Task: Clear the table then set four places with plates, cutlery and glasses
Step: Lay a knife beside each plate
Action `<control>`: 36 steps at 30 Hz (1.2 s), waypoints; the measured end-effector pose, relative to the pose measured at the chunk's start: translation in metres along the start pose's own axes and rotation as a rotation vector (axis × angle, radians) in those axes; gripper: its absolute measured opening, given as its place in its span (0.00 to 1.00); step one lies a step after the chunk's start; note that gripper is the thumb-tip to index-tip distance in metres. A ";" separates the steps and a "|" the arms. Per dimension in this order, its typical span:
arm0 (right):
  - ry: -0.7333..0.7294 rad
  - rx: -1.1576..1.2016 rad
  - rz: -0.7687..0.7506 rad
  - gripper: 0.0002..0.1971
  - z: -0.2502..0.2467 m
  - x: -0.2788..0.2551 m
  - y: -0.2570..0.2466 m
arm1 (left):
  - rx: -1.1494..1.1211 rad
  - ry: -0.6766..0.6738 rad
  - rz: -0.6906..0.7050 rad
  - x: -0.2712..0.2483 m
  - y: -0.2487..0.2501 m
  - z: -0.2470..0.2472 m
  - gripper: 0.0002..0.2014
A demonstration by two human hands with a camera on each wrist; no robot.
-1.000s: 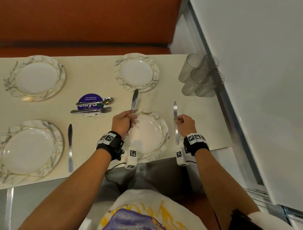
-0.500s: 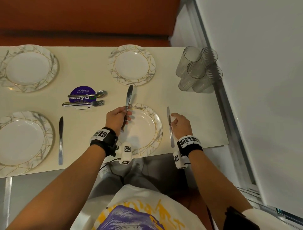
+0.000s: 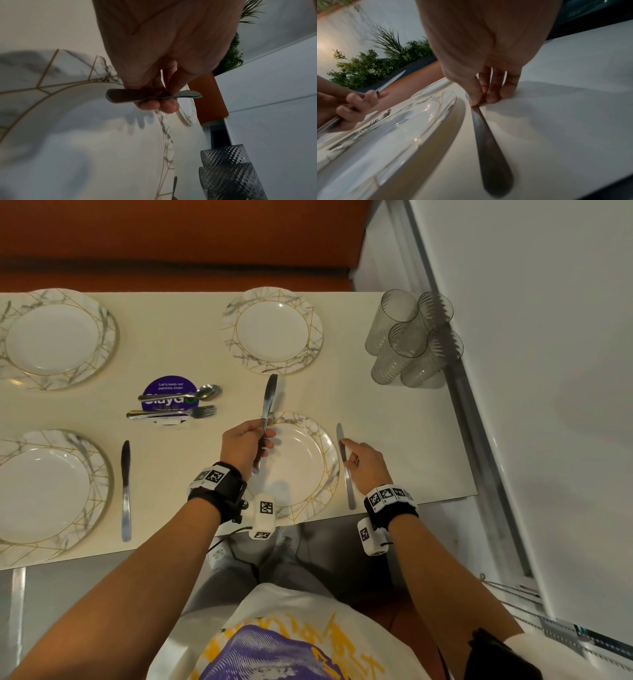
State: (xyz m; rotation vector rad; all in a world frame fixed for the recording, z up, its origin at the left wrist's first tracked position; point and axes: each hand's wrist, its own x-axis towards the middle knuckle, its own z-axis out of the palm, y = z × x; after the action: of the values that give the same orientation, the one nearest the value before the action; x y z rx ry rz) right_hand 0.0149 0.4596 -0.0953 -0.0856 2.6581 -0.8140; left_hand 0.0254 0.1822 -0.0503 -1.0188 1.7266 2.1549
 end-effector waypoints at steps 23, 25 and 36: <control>0.170 0.299 -0.094 0.13 -0.031 0.051 -0.129 | 0.191 -0.174 0.072 -0.006 0.034 -0.021 0.14; 0.165 0.372 -0.089 0.14 -0.031 0.061 -0.162 | 0.222 -0.187 0.087 -0.007 0.045 -0.030 0.14; 0.096 0.492 -0.120 0.04 0.001 0.086 -0.301 | 0.305 -0.325 0.089 0.013 0.101 -0.150 0.11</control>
State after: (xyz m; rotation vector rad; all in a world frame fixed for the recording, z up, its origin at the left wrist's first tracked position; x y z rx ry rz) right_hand -0.0789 0.1942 0.0427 -0.0818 2.4726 -1.5188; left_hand 0.0183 0.0110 0.0082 -0.4935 1.8843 1.8945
